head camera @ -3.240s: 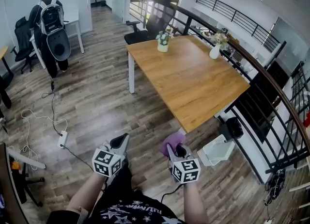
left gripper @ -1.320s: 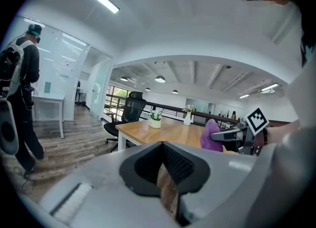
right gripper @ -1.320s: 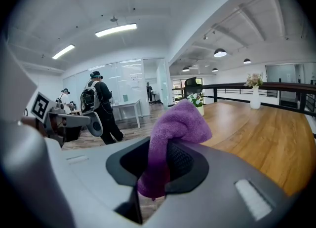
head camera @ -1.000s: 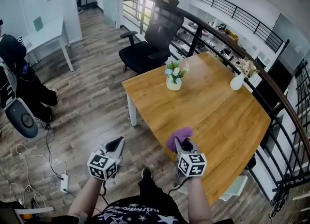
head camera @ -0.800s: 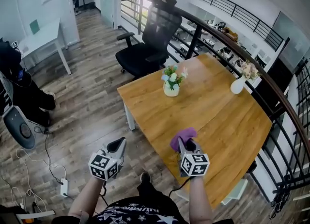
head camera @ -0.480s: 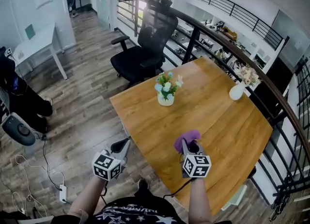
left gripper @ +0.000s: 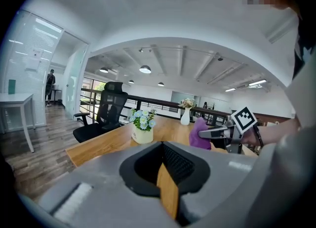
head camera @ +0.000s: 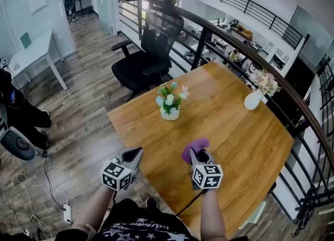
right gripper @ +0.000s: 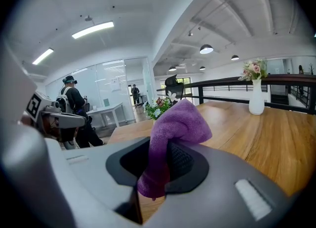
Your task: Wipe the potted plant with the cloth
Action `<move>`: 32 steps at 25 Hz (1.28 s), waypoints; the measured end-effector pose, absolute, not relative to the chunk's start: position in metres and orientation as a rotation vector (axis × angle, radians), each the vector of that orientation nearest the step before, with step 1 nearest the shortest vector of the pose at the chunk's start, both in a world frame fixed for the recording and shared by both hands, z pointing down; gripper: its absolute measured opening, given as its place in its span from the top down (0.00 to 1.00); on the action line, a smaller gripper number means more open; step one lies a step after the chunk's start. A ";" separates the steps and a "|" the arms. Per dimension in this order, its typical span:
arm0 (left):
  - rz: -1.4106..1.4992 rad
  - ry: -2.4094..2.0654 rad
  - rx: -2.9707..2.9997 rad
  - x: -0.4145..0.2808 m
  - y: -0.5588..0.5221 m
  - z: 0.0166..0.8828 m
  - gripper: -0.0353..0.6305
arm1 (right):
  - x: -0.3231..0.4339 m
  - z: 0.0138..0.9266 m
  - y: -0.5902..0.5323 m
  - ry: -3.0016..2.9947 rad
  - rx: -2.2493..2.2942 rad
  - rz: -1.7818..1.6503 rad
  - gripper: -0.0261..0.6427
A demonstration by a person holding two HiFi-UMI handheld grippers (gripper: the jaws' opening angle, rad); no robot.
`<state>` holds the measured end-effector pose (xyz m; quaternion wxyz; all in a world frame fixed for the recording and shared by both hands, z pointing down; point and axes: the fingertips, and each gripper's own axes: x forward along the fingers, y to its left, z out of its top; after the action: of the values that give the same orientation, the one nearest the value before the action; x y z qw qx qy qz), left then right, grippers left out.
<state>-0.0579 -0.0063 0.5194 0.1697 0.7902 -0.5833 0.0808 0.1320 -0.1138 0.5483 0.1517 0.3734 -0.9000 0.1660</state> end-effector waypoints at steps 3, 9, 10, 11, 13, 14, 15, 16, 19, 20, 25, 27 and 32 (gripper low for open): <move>0.258 -1.653 2.245 -0.061 -0.014 0.522 0.94 | 0.125 0.551 -0.120 -2.584 1.057 0.498 0.83; 0.296 -1.596 2.260 -0.060 -0.026 0.528 0.93 | 0.124 0.556 -0.130 -2.559 1.056 0.530 0.83; 0.300 -1.591 2.265 -0.061 -0.030 0.530 0.93 | 0.124 0.558 -0.132 -2.554 1.062 0.542 0.83; 0.302 -1.586 2.268 -0.062 -0.036 0.531 0.93 | 0.124 0.560 -0.135 -2.547 1.069 0.553 0.83; 0.309 -1.570 2.274 -0.065 -0.048 0.536 0.91 | 0.122 0.565 -0.141 -2.529 1.082 0.571 0.83; 0.316 -1.558 2.281 -0.067 -0.054 0.538 0.90 | 0.120 0.568 -0.144 -2.519 1.087 0.579 0.83; 0.326 -1.544 2.293 -0.069 -0.062 0.541 0.87 | 0.117 0.571 -0.148 -2.510 1.092 0.586 0.83; 0.342 -1.529 2.310 -0.072 -0.070 0.543 0.82 | 0.113 0.574 -0.153 -2.500 1.097 0.590 0.83; 0.398 -1.482 2.362 -0.079 -0.096 0.554 0.67 | 0.106 0.582 -0.166 -2.466 1.126 0.595 0.83; 0.411 -1.462 2.370 -0.080 -0.102 0.558 0.61 | 0.107 0.584 -0.168 -2.457 1.141 0.600 0.83; 0.460 -1.384 2.412 -0.083 -0.133 0.571 0.42 | 0.104 0.590 -0.180 -2.419 1.203 0.635 0.83; 0.491 -1.349 2.440 -0.090 -0.149 0.575 0.37 | 0.095 0.592 -0.190 -2.399 1.223 0.641 0.83; 0.544 -1.233 2.491 -0.101 -0.186 0.586 0.36 | 0.072 0.600 -0.211 -2.354 1.234 0.600 0.83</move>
<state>-0.1011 -0.1860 0.5859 0.1539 0.8691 -0.4302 0.1897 0.0719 -0.2108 0.6003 0.2070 0.4429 -0.8453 0.2156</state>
